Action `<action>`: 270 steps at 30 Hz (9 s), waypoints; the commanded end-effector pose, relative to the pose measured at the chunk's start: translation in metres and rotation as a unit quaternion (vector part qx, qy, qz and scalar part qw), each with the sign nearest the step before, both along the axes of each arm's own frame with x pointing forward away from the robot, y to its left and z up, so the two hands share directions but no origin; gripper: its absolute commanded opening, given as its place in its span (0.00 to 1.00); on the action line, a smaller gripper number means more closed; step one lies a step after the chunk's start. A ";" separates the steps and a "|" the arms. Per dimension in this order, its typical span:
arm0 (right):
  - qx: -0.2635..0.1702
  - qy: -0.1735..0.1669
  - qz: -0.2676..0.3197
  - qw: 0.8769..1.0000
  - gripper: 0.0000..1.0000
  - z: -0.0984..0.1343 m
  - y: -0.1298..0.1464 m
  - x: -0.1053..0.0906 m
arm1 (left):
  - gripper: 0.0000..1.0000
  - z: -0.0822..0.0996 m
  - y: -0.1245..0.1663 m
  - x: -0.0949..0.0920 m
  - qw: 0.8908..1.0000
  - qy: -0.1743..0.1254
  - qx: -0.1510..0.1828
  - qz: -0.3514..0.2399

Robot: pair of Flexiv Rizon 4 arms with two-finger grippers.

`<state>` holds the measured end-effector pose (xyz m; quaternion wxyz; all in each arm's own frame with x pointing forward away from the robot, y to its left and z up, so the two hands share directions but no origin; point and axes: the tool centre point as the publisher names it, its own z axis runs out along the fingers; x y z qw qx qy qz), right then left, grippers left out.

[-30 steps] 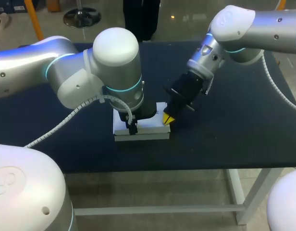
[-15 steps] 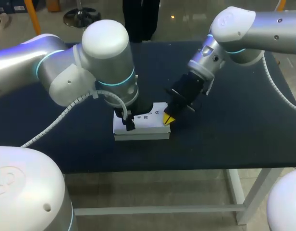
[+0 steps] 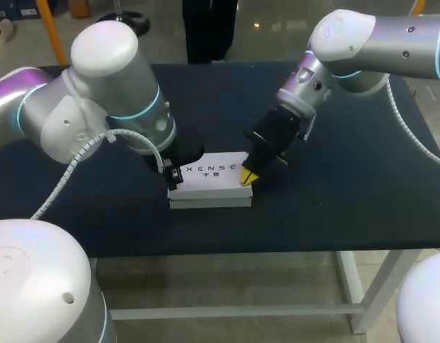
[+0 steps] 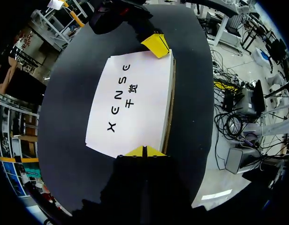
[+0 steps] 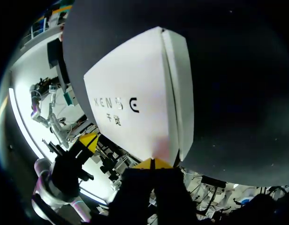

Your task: Assemble the packaging by folding the flat box into shape, placing the metal phone stand inside, and closing the box properly

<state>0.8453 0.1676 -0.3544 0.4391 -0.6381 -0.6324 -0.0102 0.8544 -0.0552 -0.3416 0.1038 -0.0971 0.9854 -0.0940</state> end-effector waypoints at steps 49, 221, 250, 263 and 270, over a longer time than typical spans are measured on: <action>0.006 -0.007 -0.004 1.000 0.00 -0.014 0.003 0.001 | 0.00 -0.025 -0.002 -0.002 1.000 0.017 -0.008 -0.012; 0.168 -0.808 0.144 0.546 1.00 0.071 -0.216 0.063 | 1.00 -0.064 -0.080 0.100 0.768 0.087 -0.043 0.633; 0.168 -0.808 0.144 0.546 1.00 0.071 -0.216 0.063 | 1.00 -0.062 -0.065 0.246 0.772 0.103 -0.039 0.626; 0.168 -0.808 0.144 0.546 1.00 0.071 -0.216 0.063 | 1.00 -0.058 -0.048 0.306 0.771 0.109 -0.044 0.626; 0.168 -0.808 0.144 0.546 1.00 0.071 -0.216 0.063 | 1.00 -0.052 -0.042 0.331 0.772 0.110 -0.047 0.624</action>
